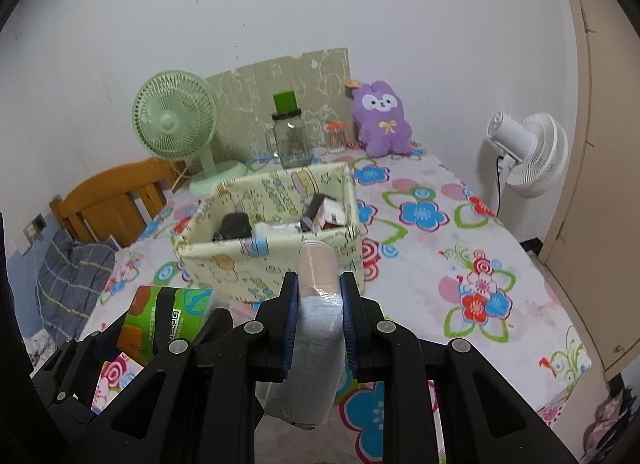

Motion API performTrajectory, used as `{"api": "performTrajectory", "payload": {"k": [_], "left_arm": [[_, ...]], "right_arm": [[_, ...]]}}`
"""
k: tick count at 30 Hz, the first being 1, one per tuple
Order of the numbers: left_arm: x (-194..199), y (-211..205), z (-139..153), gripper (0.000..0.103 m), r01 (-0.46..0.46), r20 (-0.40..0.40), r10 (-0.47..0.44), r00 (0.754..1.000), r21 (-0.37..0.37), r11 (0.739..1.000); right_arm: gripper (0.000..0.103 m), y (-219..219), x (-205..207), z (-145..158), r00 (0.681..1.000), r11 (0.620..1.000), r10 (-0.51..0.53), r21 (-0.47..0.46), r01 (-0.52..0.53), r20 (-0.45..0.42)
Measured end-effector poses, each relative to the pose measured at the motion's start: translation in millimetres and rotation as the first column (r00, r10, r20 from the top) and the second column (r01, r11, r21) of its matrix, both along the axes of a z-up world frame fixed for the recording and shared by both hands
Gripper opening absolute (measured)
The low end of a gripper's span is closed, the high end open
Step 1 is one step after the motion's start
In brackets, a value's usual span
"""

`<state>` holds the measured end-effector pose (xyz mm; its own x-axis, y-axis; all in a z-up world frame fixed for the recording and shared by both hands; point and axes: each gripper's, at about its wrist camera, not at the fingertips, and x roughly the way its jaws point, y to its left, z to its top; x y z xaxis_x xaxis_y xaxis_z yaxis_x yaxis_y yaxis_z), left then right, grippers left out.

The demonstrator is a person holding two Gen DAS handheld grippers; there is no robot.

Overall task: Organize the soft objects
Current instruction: 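Carry the green tissue pack and white roll over the basket with both tools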

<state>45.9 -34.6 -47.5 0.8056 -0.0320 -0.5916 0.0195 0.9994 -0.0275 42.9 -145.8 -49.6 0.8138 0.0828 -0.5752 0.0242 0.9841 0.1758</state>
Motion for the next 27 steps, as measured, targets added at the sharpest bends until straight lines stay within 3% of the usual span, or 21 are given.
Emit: {"api": "performTrajectory", "payload": {"k": [14,27], "left_arm": [[5,-2,34,0.072,0.01,0.063,-0.009,0.998,-0.012,1.0],[26,0,48,0.072,0.025,0.083,-0.024,0.996,-0.022,0.999]], "right_arm": [[0.024,-2,7,38,0.998,1.0,0.022,-0.015,-0.021,0.062],[0.024,2,27,52,0.995,0.999,0.041,-0.019,-0.04,0.088]]}}
